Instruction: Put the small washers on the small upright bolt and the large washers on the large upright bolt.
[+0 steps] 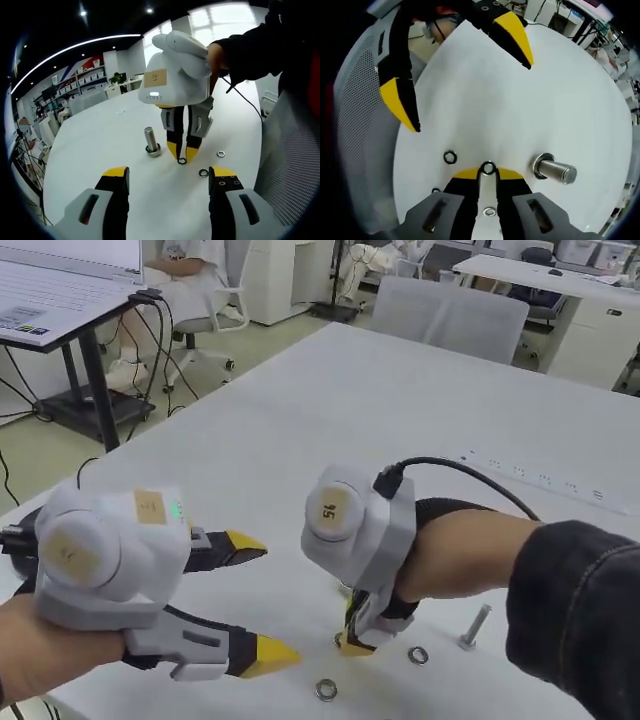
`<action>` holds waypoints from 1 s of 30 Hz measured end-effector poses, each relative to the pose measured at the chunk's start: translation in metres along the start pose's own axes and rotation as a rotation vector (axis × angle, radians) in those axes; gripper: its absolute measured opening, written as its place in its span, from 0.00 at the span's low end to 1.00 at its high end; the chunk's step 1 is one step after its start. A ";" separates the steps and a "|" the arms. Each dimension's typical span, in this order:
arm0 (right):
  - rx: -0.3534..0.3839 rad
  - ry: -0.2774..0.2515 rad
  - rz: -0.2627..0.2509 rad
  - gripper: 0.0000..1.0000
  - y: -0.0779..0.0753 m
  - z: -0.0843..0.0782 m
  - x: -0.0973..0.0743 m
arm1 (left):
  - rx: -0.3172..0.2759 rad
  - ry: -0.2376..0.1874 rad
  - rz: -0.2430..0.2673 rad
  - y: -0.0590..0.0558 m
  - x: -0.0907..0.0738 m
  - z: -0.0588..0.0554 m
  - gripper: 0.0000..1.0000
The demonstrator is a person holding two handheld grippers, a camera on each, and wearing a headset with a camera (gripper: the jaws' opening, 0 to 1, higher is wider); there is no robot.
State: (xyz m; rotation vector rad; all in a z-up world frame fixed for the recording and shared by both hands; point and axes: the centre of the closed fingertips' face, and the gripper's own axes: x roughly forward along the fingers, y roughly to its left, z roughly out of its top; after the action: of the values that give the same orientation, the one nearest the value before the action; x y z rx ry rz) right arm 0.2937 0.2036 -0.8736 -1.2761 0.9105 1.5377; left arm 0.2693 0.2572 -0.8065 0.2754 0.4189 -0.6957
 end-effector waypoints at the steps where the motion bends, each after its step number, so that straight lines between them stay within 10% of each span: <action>1: 0.002 -0.003 -0.001 0.13 0.000 0.000 -0.001 | -0.001 0.000 -0.002 0.000 0.000 0.000 0.64; 30: 0.089 -0.070 -0.020 0.13 0.013 -0.017 -0.046 | -0.006 -0.010 -0.098 -0.025 0.004 0.007 0.66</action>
State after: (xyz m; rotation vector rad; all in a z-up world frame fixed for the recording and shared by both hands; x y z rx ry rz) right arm 0.2895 0.1748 -0.8315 -1.1576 0.9081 1.5004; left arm 0.2575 0.2338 -0.8050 0.2465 0.4270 -0.7913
